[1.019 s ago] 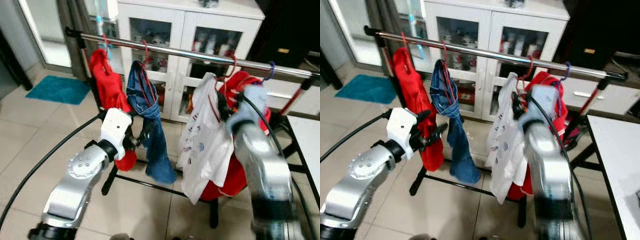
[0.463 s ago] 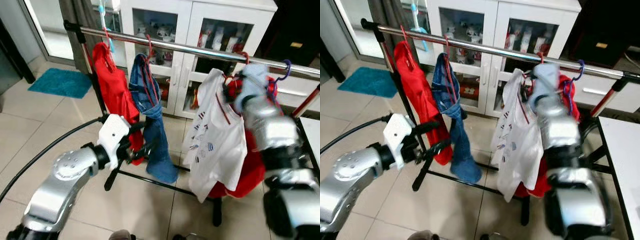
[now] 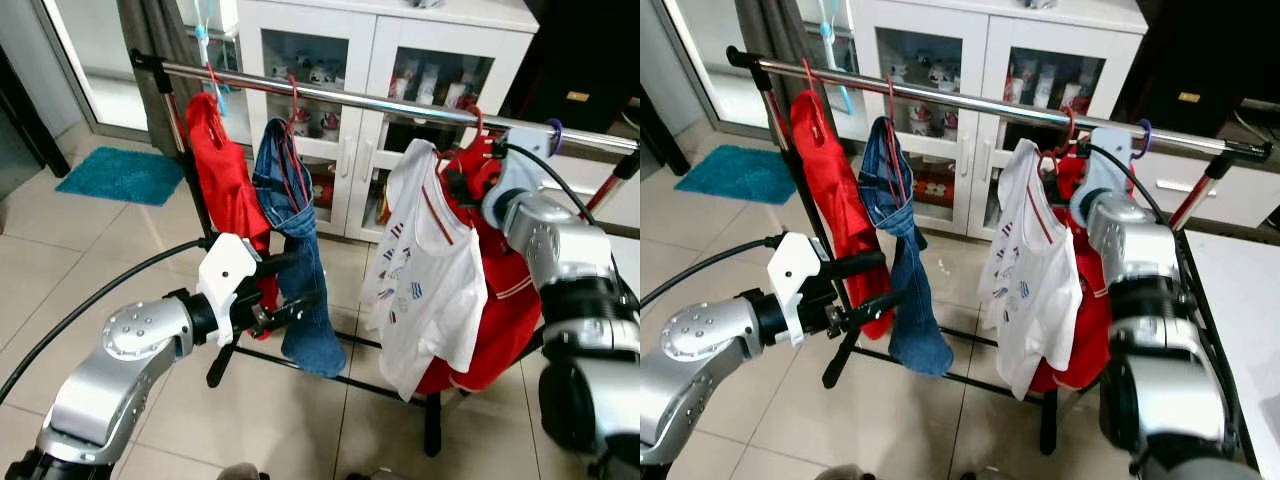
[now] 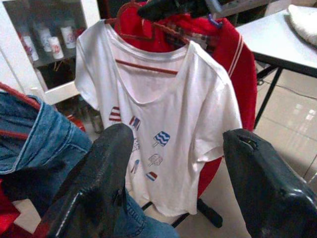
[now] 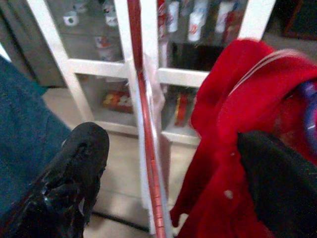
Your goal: Hang hanger
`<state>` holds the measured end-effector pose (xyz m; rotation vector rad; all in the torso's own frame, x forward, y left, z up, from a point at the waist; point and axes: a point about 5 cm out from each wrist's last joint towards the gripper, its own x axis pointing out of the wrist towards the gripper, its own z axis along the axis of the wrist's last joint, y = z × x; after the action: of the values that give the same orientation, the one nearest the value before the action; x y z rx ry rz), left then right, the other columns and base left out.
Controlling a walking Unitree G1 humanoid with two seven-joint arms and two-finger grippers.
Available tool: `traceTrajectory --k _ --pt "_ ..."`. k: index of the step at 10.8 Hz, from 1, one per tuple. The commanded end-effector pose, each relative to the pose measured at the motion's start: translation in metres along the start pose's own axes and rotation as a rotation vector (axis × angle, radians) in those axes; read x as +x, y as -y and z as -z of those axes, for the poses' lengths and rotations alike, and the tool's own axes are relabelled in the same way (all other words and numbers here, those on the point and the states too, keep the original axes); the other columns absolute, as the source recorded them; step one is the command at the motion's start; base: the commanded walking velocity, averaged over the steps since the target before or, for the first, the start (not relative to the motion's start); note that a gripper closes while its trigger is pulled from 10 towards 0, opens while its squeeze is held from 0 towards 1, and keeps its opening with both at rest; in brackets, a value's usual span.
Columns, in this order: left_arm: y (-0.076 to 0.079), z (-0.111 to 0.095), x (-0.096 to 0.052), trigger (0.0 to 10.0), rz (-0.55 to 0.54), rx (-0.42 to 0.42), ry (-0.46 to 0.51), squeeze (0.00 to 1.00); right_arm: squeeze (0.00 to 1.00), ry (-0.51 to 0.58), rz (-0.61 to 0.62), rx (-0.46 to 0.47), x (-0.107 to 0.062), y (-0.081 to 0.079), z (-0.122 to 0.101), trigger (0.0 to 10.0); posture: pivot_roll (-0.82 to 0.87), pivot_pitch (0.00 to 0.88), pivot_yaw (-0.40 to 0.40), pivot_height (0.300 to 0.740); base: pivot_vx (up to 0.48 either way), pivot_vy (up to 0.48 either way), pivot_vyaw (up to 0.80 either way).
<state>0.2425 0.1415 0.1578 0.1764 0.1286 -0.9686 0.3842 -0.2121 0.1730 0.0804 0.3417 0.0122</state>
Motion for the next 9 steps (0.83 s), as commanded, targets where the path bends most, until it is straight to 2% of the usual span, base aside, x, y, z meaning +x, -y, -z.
traceTrajectory --k 1,2,3,9 --pt "0.0 -0.004 0.001 10.0 0.019 0.012 0.0 0.0 0.0 0.017 -0.011 0.029 0.0 0.001 -0.005 10.0 0.07 0.041 -0.037 0.74 0.0 0.0 0.0" --pt "0.0 -0.003 0.002 10.0 0.036 0.014 -0.007 0.0 0.0 0.001 0.027 0.007 0.006 0.007 -0.003 3.3 0.07 0.041 -0.032 0.74 0.0 0.0 0.0" --pt "0.0 -0.003 0.002 10.0 0.041 0.016 -0.01 0.0 0.0 -0.015 0.038 -0.002 0.009 0.009 -0.001 0.0 0.08 0.044 -0.035 0.74 0.0 0.0 0.0" --pt "0.001 -0.002 -0.001 10.0 0.045 0.02 -0.021 0.0 0.0 -0.038 -0.015 0.031 0.014 0.009 0.002 0.0 0.08 0.045 -0.04 0.74 0.0 0.0 0.0"
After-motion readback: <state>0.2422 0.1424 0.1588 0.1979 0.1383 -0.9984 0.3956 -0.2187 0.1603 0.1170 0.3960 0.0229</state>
